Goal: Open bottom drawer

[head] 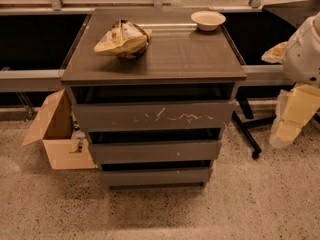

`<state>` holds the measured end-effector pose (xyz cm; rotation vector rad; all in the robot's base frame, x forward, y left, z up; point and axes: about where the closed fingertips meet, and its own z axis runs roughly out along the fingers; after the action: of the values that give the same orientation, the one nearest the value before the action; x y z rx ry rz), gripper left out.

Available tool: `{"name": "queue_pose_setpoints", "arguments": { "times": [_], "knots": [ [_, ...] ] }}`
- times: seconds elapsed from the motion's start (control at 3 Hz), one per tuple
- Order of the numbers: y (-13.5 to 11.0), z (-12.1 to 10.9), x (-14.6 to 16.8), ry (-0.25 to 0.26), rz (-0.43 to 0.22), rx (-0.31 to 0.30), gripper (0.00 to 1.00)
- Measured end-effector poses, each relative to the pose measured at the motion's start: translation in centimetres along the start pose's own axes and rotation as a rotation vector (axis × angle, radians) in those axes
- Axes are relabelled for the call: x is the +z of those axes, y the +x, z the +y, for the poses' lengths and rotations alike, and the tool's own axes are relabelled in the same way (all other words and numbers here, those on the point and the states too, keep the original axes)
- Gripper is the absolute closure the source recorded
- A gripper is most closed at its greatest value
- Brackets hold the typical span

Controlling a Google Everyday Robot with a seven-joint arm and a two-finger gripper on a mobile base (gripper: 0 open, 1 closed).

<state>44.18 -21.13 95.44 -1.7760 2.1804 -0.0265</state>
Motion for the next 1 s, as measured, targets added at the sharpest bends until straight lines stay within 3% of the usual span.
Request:
{"name": "queue_pose_setpoints", "arguments": {
  "times": [0.33,0.67,1.0],
  "knots": [
    [0.3,0.9,5.6,-0.097,-0.098,-0.058,0.0],
    [0.5,2.5,12.6,-0.217,-0.242,-0.141,0.0],
    [0.5,2.7,13.3,-0.225,-0.246,-0.143,0.0]
  ]
}}
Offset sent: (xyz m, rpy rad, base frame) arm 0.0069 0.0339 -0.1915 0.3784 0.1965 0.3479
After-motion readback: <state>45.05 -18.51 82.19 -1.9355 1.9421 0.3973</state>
